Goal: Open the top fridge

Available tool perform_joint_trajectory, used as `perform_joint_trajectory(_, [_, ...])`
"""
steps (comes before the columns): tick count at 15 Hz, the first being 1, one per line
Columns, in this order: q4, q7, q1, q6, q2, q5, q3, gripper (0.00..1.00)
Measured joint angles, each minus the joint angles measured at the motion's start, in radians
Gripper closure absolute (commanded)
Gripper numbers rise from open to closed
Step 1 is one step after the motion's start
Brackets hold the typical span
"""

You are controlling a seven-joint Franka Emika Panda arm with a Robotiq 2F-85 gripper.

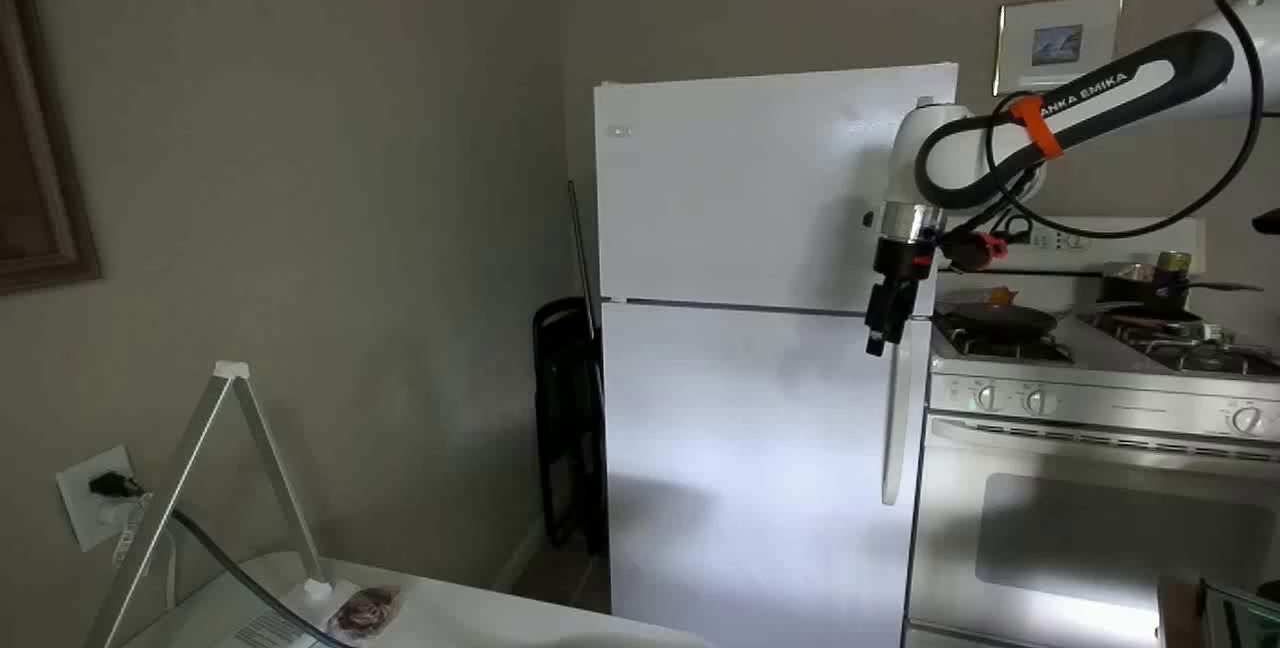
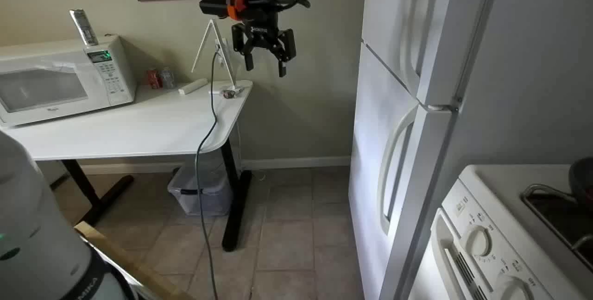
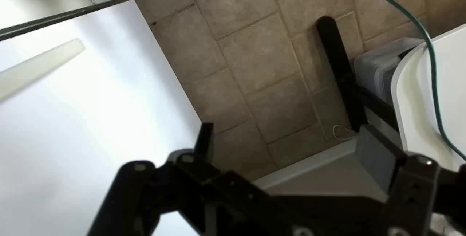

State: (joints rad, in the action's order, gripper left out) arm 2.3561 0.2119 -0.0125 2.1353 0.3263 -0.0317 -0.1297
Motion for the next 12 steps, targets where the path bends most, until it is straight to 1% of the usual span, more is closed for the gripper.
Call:
perform_joint_trajectory(7, [-0.002,0.009,-0.009,-0.007,0.003,0.008,-0.001,0.00])
perform_joint_trajectory(10, [-0.019,0.046,-0.057,-0.071,0.035,0.026,-0.037,0.00])
perform_joint_trajectory(12, [-0.044,0.081,-0.107,-0.160,0.077,0.041,-0.083,0.00])
